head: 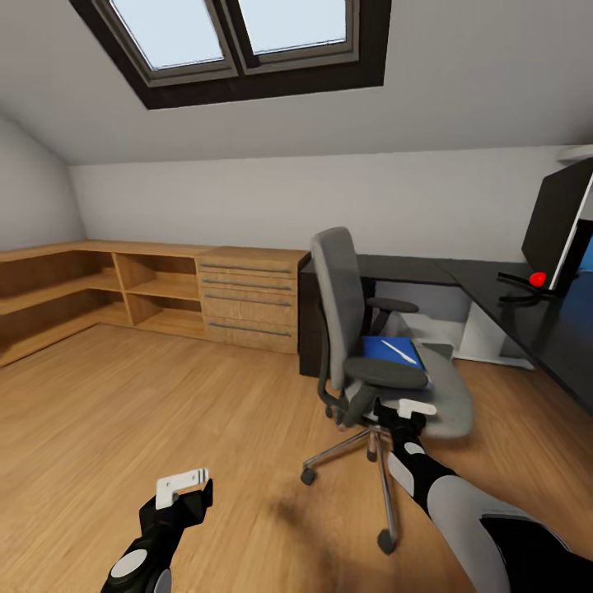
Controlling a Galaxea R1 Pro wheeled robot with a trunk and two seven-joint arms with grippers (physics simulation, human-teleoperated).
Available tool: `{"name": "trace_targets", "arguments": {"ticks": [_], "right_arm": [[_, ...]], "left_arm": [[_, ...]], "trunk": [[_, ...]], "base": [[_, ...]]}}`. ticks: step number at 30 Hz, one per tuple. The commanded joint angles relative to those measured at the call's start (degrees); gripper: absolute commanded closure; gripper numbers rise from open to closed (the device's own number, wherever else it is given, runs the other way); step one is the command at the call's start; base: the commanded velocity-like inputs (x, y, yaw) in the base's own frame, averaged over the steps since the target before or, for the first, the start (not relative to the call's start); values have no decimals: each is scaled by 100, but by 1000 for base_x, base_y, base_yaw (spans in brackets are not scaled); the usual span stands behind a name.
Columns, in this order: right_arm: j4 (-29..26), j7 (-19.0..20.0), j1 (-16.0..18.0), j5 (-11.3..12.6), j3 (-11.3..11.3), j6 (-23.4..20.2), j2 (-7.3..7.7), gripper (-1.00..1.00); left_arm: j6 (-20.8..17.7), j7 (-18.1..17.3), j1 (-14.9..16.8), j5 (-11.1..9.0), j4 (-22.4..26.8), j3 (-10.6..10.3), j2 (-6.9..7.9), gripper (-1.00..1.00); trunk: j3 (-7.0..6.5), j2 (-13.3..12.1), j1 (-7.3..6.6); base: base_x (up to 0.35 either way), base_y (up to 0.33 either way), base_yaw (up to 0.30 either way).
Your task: In the bedroom, organize the workspace by keeping the computer under the desk, ensuring the monitor is on the desk, placing the keyboard on the desk next to the monitor, placing the mouse on the desk next to the keyboard, moving the folder from the swivel chair onto the desk next to the mouse, stacking the notebook on top of the folder with the pen on top of the notebook, and positioning the swivel chair next to the desk.
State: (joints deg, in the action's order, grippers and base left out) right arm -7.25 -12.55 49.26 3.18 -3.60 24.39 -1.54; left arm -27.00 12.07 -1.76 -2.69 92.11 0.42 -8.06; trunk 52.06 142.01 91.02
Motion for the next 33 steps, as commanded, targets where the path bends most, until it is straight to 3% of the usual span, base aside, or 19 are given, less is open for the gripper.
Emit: {"name": "trace_targets", "arguments": {"ticks": [1,11,20,33], "right_arm": [[4,24,4,25,-26,30,0,-100],[3,26,4,16,-27,30,14,-100],[-3,41,4,53,-35,22,51,-100],[-2,55,4,57,-38,21,73,-100]], "left_arm": [[-24,20,0,-29,9,2,-3,-100],[-20,23,0,-29,9,2,-4,-100],[-17,23,0,-37,25,204,-10,-100],[-16,18,0,-49,50,294,-11,-100]], "trunk": [[-1,2,-1],[-11,2,-1],[-11,2,-1],[-11,2,-1]], "base": [[0,0,218],[0,0,28],[0,0,-237],[0,0,-267]]}}
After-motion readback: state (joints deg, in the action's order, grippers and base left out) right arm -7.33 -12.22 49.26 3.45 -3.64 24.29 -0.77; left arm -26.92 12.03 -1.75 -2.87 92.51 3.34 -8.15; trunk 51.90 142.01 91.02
